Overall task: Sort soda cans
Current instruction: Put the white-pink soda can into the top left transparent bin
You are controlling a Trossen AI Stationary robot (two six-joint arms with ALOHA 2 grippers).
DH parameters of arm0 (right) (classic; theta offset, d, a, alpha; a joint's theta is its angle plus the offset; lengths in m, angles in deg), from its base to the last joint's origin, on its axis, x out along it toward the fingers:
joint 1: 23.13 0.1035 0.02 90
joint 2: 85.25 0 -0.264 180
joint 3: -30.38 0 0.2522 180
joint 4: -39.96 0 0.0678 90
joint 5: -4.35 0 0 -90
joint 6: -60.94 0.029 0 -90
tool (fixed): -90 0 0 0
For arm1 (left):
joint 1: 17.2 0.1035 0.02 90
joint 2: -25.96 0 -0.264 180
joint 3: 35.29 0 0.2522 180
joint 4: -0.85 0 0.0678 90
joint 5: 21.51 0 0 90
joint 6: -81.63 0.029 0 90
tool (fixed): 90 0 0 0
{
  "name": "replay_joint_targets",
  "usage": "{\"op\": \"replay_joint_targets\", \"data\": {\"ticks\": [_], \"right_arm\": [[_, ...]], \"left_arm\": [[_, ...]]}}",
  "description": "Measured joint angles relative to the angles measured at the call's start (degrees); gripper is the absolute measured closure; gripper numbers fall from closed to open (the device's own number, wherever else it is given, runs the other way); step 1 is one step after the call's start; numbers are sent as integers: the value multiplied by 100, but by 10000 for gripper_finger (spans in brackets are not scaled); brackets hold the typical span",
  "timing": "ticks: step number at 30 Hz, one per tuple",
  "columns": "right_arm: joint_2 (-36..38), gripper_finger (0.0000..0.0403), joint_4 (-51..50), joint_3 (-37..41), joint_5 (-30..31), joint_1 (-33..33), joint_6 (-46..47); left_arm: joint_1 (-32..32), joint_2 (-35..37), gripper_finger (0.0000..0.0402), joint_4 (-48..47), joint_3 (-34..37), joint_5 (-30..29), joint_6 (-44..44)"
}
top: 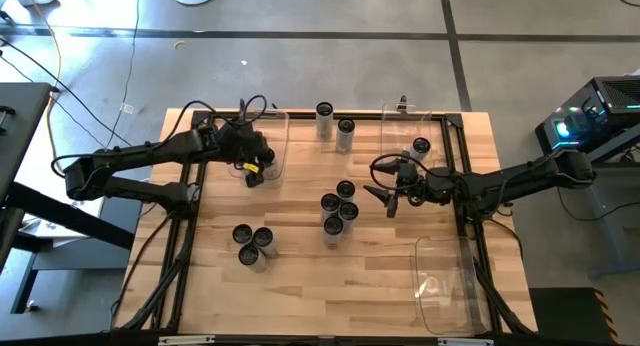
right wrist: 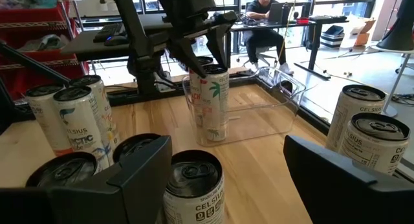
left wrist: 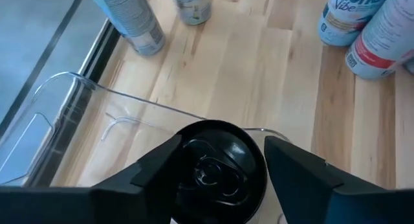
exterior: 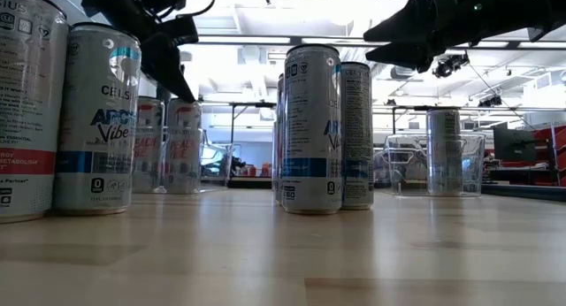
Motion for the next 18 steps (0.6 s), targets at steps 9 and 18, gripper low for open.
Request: {"op": "replay_joint_targets", "data": {"ticks": [9, 18], "right_arm": [[0, 110, 2, 0, 0, 2, 36], [0, 110, 0, 0, 0, 0, 36]], "left_arm": [[0, 0, 167, 98, 0, -28, -146], [2, -15, 117, -98, 0, -285, -140]]}}
